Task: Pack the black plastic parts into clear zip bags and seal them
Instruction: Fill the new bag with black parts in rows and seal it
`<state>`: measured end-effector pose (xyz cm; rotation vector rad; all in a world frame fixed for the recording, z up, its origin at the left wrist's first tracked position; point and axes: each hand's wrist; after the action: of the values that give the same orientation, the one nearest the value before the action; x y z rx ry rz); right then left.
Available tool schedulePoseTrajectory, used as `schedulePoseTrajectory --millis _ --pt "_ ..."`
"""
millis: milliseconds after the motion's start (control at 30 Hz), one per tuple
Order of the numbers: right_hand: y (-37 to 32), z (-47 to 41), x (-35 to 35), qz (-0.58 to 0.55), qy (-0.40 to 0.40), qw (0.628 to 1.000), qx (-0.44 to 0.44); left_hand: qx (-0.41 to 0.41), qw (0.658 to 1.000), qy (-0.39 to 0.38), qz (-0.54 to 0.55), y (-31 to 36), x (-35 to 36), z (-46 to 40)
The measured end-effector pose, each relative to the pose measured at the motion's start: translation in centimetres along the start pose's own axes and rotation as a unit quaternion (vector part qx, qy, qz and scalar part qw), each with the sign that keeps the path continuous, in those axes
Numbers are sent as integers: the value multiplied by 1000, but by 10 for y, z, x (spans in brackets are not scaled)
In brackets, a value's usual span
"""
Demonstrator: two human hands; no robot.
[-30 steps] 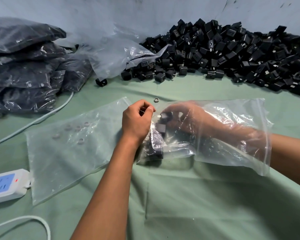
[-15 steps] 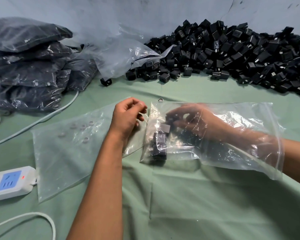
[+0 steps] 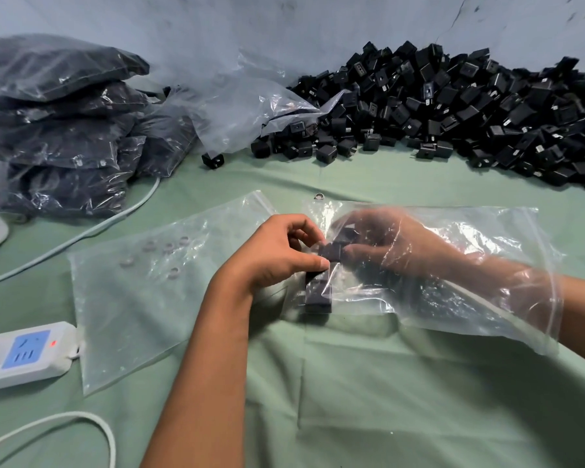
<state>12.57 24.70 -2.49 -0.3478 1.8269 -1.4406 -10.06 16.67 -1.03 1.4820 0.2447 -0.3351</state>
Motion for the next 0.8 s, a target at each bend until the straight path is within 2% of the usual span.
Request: schedulePoseTrajectory --millis 133,333,433,633,733,800 --pt "3 2 -1 19 10 999 -38 -7 1000 9 3 1 -2 2" --pt "2 2 0 7 10 998 -68 -24 997 71 -29 0 7 -2" --pt "3 1 2 12 -9 997 -81 -20 998 51 -30 0 10 -3" --pt "10 -2 1 -26 -12 999 -36 -21 999 37 -22 -1 8 -4" --pt "13 -6 1 66 4 998 -17 -27 997 54 -40 -2 8 -6" --pt "16 -7 0 88 13 996 -22 -31 998 56 -30 -3 7 -6"
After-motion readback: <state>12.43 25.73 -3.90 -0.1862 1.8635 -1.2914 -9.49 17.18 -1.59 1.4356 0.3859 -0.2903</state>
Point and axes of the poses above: each hand's wrist, its own z-axis away from the middle knuckle, its own x-axis out of the palm, y = z × x
